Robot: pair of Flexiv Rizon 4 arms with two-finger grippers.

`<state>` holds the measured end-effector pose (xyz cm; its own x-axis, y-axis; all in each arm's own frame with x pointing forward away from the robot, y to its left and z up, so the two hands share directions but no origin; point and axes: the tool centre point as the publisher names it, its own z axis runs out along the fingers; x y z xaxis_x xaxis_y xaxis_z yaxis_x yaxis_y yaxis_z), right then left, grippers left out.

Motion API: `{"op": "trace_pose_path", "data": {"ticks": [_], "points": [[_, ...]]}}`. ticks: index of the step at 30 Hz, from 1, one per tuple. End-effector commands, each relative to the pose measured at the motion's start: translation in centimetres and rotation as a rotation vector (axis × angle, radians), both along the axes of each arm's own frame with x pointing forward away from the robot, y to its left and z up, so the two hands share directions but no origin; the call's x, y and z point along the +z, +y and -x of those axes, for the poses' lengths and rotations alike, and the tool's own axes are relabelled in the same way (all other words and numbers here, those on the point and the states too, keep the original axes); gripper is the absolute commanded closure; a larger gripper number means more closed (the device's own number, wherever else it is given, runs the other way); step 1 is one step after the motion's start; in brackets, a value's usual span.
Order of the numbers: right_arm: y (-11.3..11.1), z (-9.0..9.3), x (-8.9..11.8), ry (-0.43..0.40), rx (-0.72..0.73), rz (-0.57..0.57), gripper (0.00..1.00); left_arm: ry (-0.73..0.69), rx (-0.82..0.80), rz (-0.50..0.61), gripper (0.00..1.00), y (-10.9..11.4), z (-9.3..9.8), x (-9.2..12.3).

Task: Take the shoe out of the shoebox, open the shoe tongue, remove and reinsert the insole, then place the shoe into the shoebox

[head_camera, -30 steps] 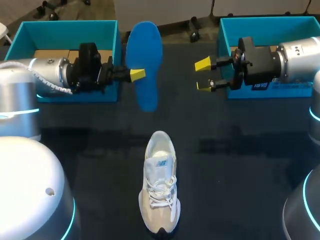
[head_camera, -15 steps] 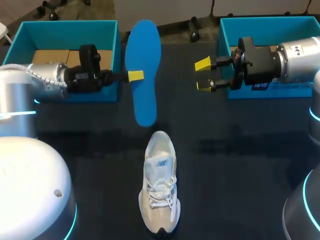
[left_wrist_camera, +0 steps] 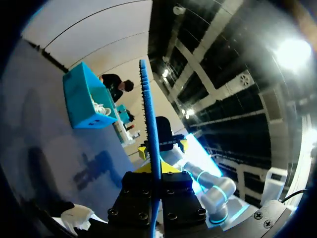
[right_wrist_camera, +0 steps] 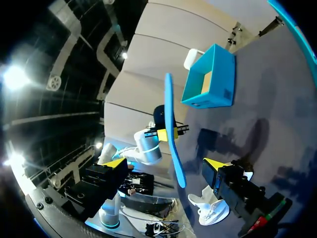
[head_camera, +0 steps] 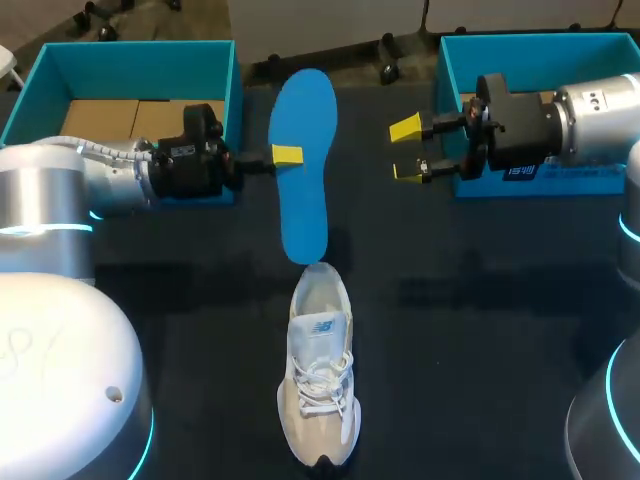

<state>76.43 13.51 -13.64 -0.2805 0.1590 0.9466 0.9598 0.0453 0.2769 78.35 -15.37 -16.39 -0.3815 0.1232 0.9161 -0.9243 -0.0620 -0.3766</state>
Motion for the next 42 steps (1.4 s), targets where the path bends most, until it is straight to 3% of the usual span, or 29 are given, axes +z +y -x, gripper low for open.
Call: {"op": "trace_pose_path", "data": {"ticks": [1,10,26,42], "points": [[0.1,-0.1,0.0,0.000,0.000,0.002,0.00,0.456,-0.025,0.061,1.00,-0.7,-0.6,-1.0],[0.6,-0.2,0.7,-0.005,0.016,0.135,0.00,0.476,0.001,0.041,1.00,-1.8,-0.6,-2.0],[2.3,0.9,3.2,0.056,-0.043,0.633,0.00,0.427,0.031,0.008,1.00,-2.7,-0.3,-2.5],[6.3,1.8,6.2,0.123,-0.100,1.139,0.00,0.435,0.039,-0.026,1.00,-2.8,-0.4,-2.9]]}}
